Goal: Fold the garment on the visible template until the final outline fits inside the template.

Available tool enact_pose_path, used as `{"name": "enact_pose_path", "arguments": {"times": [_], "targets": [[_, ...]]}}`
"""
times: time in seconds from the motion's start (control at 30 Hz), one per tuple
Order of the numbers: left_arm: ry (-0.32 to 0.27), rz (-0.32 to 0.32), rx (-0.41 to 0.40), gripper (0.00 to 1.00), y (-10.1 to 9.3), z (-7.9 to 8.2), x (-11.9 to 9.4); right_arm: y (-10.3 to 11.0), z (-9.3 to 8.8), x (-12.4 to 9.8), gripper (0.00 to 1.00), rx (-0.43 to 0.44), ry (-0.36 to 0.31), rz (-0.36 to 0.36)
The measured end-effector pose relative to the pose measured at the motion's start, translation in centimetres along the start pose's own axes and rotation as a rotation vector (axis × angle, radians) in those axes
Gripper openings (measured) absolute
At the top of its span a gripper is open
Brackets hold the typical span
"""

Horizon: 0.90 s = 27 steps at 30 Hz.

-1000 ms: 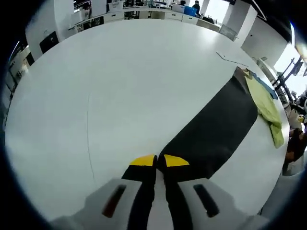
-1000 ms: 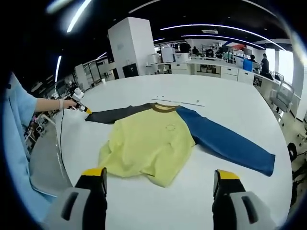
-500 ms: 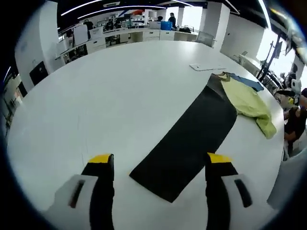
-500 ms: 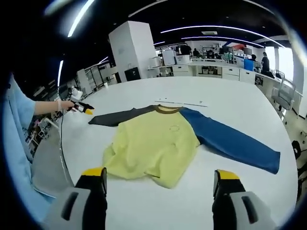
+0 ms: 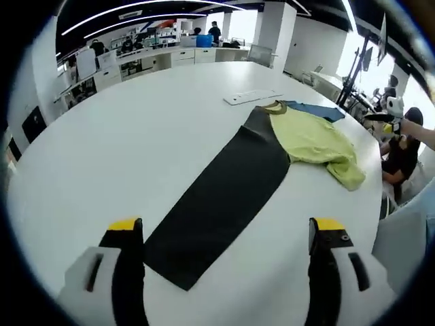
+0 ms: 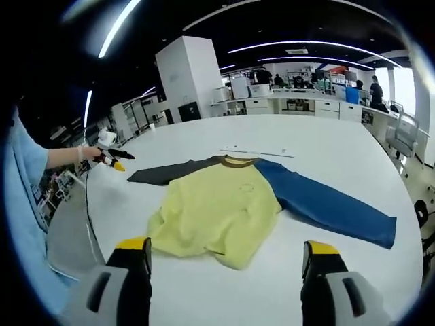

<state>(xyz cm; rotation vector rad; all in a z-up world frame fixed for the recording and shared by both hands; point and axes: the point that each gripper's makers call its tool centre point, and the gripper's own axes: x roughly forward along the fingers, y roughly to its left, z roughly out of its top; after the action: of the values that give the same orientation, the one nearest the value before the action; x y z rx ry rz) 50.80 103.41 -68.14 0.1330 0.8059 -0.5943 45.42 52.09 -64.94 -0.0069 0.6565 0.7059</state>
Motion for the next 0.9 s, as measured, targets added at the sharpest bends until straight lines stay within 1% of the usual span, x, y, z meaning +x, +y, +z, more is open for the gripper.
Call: {"name": "enact_pose_path", "arguments": {"times": [0.03, 0.07, 0.13, 0.17, 0.2, 0.23, 0.3, 0.37, 0.43, 0.5, 0.57, 0.67, 0.8, 0.9], "targets": [[-0.012, -0.008, 0.004, 0.99, -0.6, 0.3, -0.1, 0.0, -0.1, -0.2, 0.93, 0.001, -0.004, -0.001], [-0.006, -0.016, 0.001, 0.98, -1.5, 0.6, -0.3, -0.1, -0.1, -0.3, 0.93, 0.002, -0.006, -0.002], [-0.025, -0.035, 0.005, 0.95, -2.8, 1.2, -0.4, -0.1, -0.3, -0.6, 0.92, 0.001, -0.009, -0.004], [-0.033, -0.055, 0.007, 0.95, -4.0, 1.5, -0.5, -0.1, -0.3, -0.7, 0.92, 0.003, -0.011, -0.003], [-0.035, -0.065, 0.002, 0.94, -4.6, 1.6, -0.4, -0.1, -0.4, -0.9, 0.92, 0.005, -0.015, 0.0], [-0.039, -0.09, 0.006, 0.93, -5.9, 1.7, -0.3, 0.0, -0.5, -1.0, 0.92, 0.005, -0.014, 0.002], [-0.047, -0.103, 0.023, 0.93, -7.4, 2.0, -0.1, -0.1, -0.7, -1.3, 0.92, 0.0, -0.014, 0.002], [-0.048, -0.136, 0.039, 0.92, -9.1, 2.1, 0.3, -0.1, -0.9, -1.6, 0.92, -0.001, -0.01, 0.006], [-0.037, -0.161, 0.051, 0.91, -10.4, 2.0, 0.6, -0.2, -1.0, -2.0, 0.92, -0.006, -0.014, 0.011], [-0.029, -0.176, 0.052, 0.88, -11.3, 1.9, 0.9, -0.5, -1.2, -2.3, 0.91, -0.012, -0.009, 0.015], [-0.034, -0.185, 0.047, 0.86, -12.0, 2.1, 1.1, -0.8, -1.4, -2.6, 0.91, -0.032, 0.006, 0.018], [-0.04, -0.198, 0.04, 0.85, -13.6, 2.3, 1.5, -1.2, -1.4, -3.1, 0.91, -0.032, -0.004, 0.024], [-0.039, -0.207, 0.036, 0.83, -15.1, 2.3, 2.3, -1.9, -1.8, -3.4, 0.91, -0.037, -0.002, 0.036], [-0.025, -0.213, 0.037, 0.82, -16.0, 2.0, 2.9, -2.3, -2.0, -3.3, 0.9, -0.045, -0.001, 0.049]]}}
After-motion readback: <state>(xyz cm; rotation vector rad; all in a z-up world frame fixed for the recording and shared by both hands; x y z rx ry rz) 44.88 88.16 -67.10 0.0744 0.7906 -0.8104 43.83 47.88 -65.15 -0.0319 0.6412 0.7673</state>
